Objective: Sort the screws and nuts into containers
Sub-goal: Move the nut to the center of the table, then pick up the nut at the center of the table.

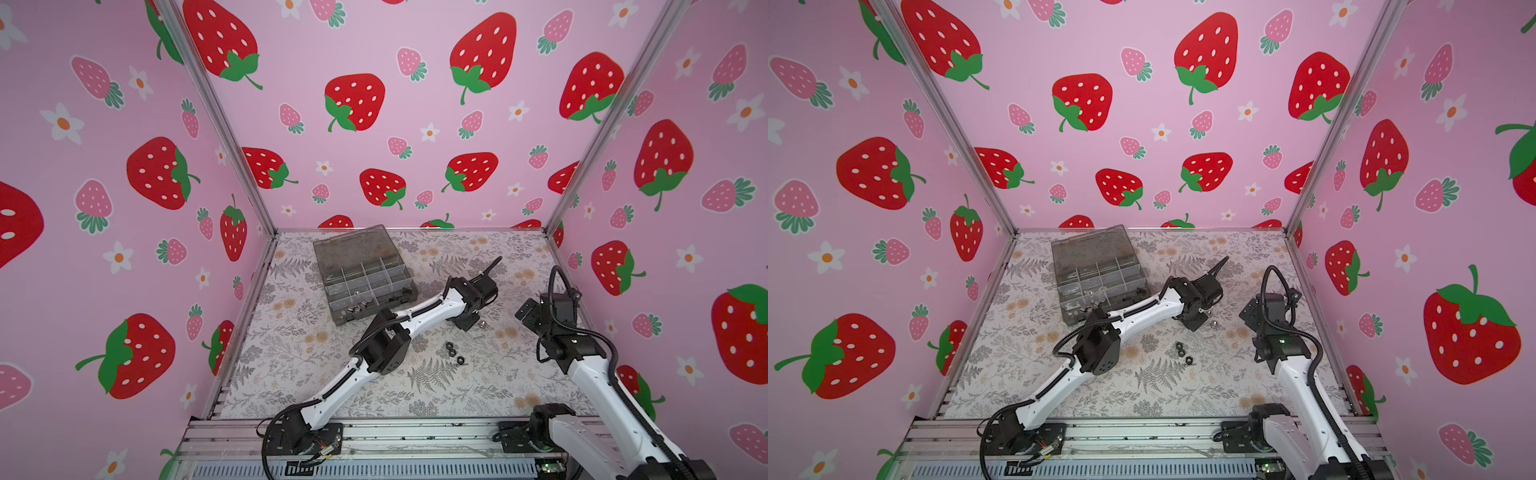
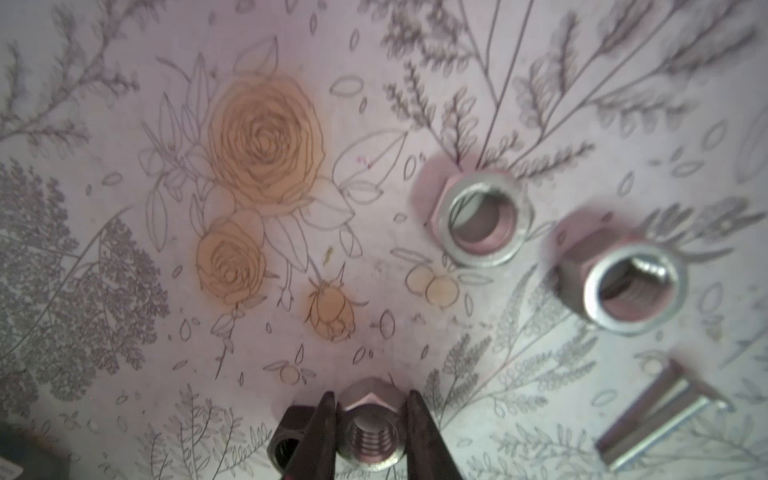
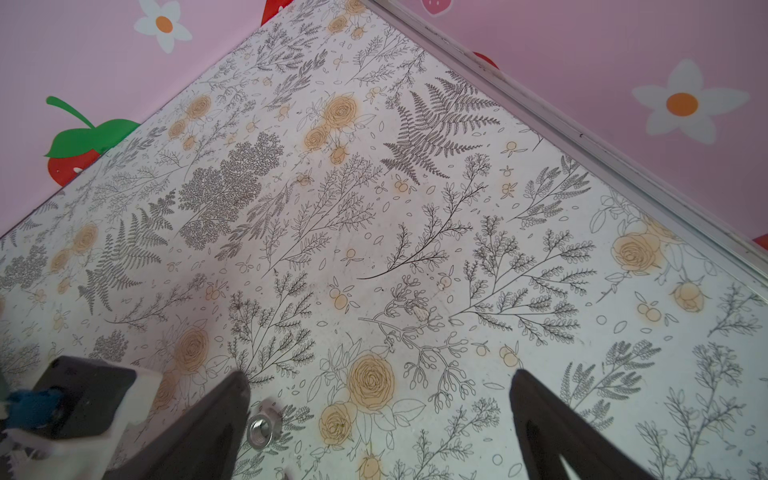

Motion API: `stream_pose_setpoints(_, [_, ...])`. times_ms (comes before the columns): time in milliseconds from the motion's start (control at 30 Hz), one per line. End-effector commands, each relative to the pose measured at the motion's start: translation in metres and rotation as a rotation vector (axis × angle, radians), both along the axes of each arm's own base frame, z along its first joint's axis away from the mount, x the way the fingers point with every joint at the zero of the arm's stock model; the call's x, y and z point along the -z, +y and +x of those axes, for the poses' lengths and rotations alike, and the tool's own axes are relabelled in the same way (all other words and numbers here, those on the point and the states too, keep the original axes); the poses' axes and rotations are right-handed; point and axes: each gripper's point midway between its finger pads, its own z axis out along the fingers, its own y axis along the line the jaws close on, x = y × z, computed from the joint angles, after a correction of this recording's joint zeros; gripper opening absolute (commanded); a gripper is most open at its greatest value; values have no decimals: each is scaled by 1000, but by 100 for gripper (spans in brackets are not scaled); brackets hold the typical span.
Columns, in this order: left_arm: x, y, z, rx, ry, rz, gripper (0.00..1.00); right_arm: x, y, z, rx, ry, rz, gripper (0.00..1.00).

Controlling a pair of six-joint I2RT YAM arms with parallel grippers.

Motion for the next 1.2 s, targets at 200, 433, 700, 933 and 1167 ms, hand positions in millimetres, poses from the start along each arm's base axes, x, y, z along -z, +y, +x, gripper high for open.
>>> stream_pose_setpoints(200, [49, 50, -57, 47, 247, 204, 21, -3, -3, -1, 27, -8, 10, 100])
stream_pose_setpoints(433, [56, 48, -60, 45, 262, 194, 28, -2, -4, -2, 28, -6, 8, 100])
stream_pose_setpoints(700, [61, 50, -59, 44, 266, 195, 33, 1, -5, -4, 33, -1, 8, 100])
stream_pose_setpoints(933, [64, 51, -59, 40, 282, 195, 20, 1, -5, -5, 37, -2, 6, 100])
stream_pose_setpoints(1167, [48, 49, -57, 26, 261, 168, 7, 2, -5, -6, 32, -3, 7, 100])
